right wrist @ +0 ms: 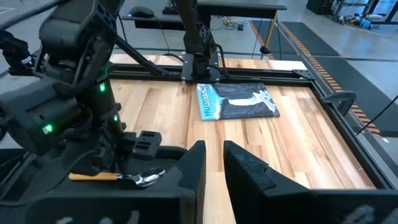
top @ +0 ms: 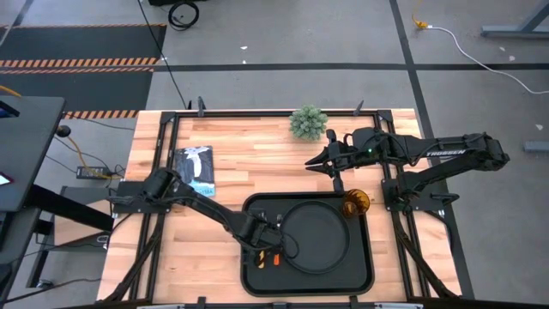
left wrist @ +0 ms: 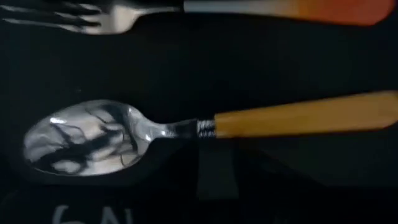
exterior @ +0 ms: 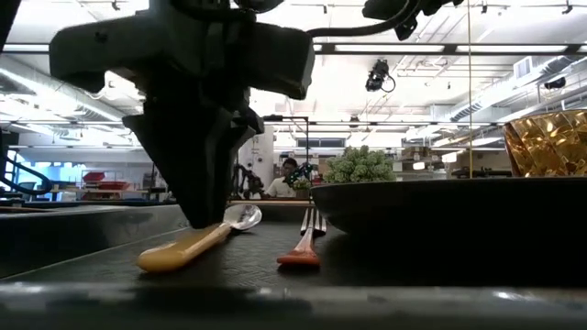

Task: Pick and place plate/cup/fork/spoon on tray
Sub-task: Put the yellow spoon to the left side of the orange fork on the black serving tray, then adjust the black plate on the black serving tray, then return to Home Position

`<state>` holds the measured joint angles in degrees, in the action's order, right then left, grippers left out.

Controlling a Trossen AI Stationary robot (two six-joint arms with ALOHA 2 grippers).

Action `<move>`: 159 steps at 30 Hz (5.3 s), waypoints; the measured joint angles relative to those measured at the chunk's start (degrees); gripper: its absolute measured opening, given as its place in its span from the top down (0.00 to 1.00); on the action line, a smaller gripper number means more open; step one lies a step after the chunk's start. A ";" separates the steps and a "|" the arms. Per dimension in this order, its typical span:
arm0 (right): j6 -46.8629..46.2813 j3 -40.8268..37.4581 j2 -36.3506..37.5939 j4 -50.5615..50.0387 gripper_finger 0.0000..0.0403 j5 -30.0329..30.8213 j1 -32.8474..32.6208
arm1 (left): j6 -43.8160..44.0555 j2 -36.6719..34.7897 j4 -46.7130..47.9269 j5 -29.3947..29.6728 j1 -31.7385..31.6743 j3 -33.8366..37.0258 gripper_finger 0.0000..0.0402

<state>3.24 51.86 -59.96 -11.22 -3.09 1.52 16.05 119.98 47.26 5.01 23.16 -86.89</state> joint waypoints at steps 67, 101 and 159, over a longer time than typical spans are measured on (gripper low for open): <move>-6.16 0.02 1.73 -8.30 0.84 2.98 -4.20 | -14.29 -0.51 -18.72 14.54 -12.22 0.15 0.72; -5.02 0.02 1.74 -7.38 0.84 4.13 -4.20 | -17.29 -1.52 -24.10 14.80 -8.22 0.11 0.72; -3.53 -23.93 33.50 -0.28 0.84 12.45 -3.57 | -14.20 -65.67 -56.32 16.17 -14.17 57.10 0.96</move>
<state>-0.29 27.92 -26.46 -11.51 9.36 -2.05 1.85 54.31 -9.06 21.19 8.99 -29.79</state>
